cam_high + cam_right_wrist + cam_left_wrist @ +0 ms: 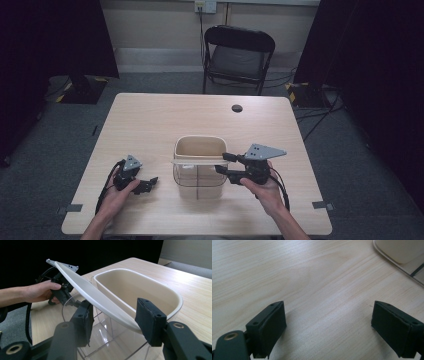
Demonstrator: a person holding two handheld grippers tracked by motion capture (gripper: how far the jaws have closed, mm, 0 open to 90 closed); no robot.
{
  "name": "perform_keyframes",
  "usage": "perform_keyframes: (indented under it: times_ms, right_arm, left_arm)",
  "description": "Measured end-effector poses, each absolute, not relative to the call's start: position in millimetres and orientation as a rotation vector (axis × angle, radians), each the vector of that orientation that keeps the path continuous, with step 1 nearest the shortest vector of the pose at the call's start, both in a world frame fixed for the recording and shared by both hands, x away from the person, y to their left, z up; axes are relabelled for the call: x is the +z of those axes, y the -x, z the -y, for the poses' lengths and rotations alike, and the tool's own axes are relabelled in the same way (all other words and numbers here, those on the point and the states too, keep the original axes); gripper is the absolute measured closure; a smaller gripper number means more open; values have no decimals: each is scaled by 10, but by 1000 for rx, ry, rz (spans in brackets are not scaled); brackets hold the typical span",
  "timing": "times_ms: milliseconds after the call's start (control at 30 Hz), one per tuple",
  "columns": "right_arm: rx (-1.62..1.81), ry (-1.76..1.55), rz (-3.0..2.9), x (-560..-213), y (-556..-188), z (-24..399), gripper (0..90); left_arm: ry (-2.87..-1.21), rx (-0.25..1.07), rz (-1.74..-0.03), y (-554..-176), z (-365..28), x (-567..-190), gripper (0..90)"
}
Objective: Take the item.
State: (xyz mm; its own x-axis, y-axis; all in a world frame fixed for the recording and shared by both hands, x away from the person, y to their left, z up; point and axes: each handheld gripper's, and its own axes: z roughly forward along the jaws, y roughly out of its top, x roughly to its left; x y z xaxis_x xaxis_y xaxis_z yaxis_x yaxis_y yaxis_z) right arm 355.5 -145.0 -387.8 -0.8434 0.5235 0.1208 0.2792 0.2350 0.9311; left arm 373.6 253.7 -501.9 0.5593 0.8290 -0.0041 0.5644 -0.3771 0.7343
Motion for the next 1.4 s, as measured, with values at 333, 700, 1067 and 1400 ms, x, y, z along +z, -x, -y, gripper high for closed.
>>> perform_keyframes:
  times_ms: [333, 700, 1067, 1400]
  right_arm:
    - [1652, -761, -2295, -3875, -3573, 1449, 493]
    - [1653, -763, -2296, -3857, -3605, 1444, 514]
    - [1659, -771, -2288, -3849, -3641, 1440, 533]
    - [1664, -775, -2280, -3849, -3647, 1441, 541]
  left_arm:
    - [-2093, 482, -1110, -3738, -2539, -5019, 117]
    - [-2091, 480, -1111, -3738, -2538, -5020, 116]
    - [-2091, 479, -1111, -3738, -2538, -5020, 115]
    - [-2094, 482, -1108, -3739, -2539, -5019, 115]
